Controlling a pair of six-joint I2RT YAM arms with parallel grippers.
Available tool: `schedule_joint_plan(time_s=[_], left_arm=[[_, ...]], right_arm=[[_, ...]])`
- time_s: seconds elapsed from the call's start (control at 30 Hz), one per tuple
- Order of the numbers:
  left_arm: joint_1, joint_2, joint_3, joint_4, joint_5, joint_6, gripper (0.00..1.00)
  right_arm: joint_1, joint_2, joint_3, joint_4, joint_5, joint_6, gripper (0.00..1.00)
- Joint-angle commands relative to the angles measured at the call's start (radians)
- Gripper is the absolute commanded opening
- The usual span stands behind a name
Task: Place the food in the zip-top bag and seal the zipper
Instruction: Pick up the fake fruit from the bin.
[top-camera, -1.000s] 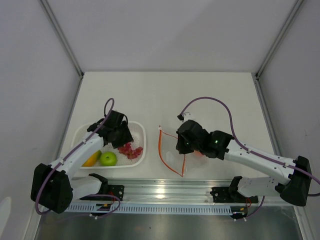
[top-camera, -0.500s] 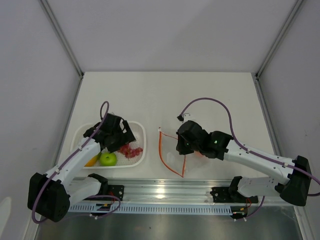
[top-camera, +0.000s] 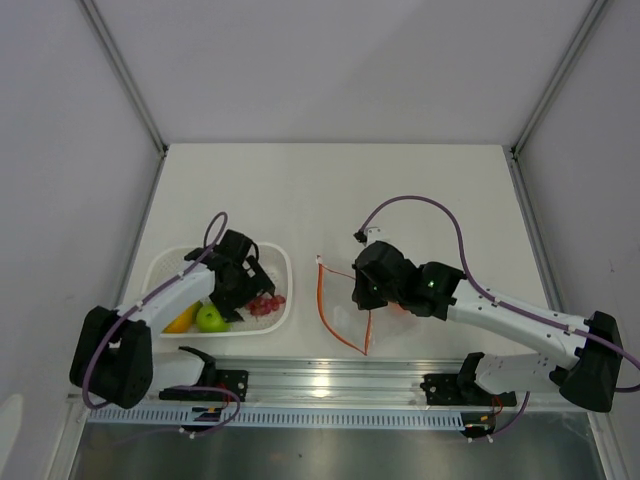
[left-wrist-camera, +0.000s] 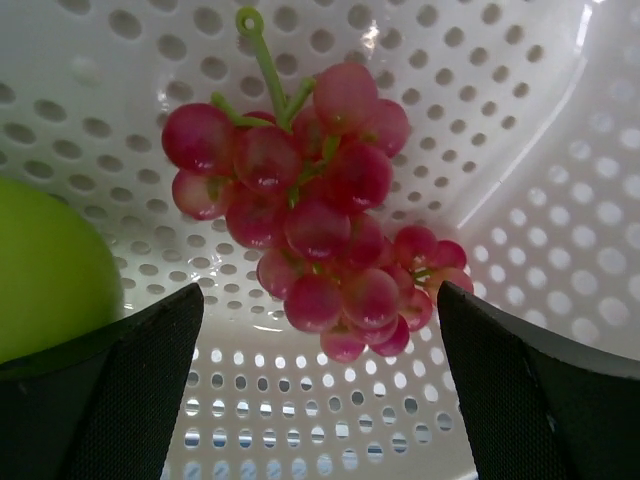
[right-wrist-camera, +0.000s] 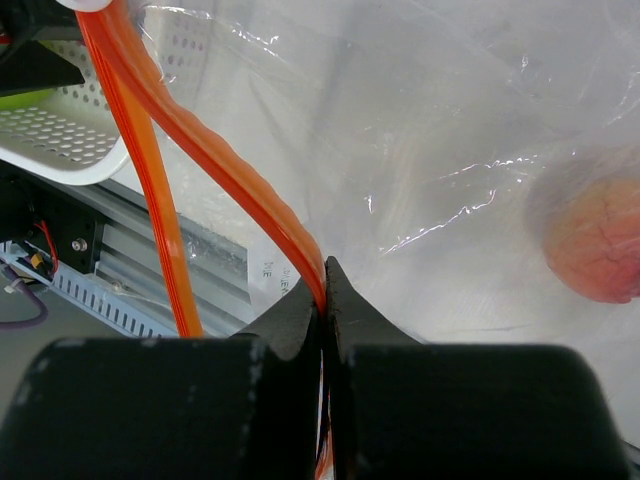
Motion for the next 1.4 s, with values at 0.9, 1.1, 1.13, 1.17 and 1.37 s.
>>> schedule_joint_plan(time_s=[0.9, 1.1, 1.13, 1.17, 1.37], left_arm=[[0.024, 0.002, 0.058, 0.048, -0.082, 0.008, 0.36], [0.024, -0.239, 0.049, 0.095, -0.067, 0.101, 0.29], [0.024, -0.274, 0.040, 0.124, -0.052, 0.136, 0.29], [0.024, -0.340, 0.033, 0.141, -0.018, 0.157, 0.31], [0.024, -0.534, 0.003, 0.302, 0.218, 0.247, 0.41]], right_arm=[[-0.018, -0.038, -0.021, 0.002, 0.005, -0.001, 0.00], [-0.018, -0.032, -0.014, 0.007, 0.005, -0.004, 0.00], [-0.020, -0.031, -0.013, 0.010, 0.002, -0.004, 0.00], [-0.020, -0.026, -0.010, 0.011, 0.000, -0.004, 0.00], [-0.020, -0.012, 0.001, 0.014, -0.003, -0.007, 0.00]])
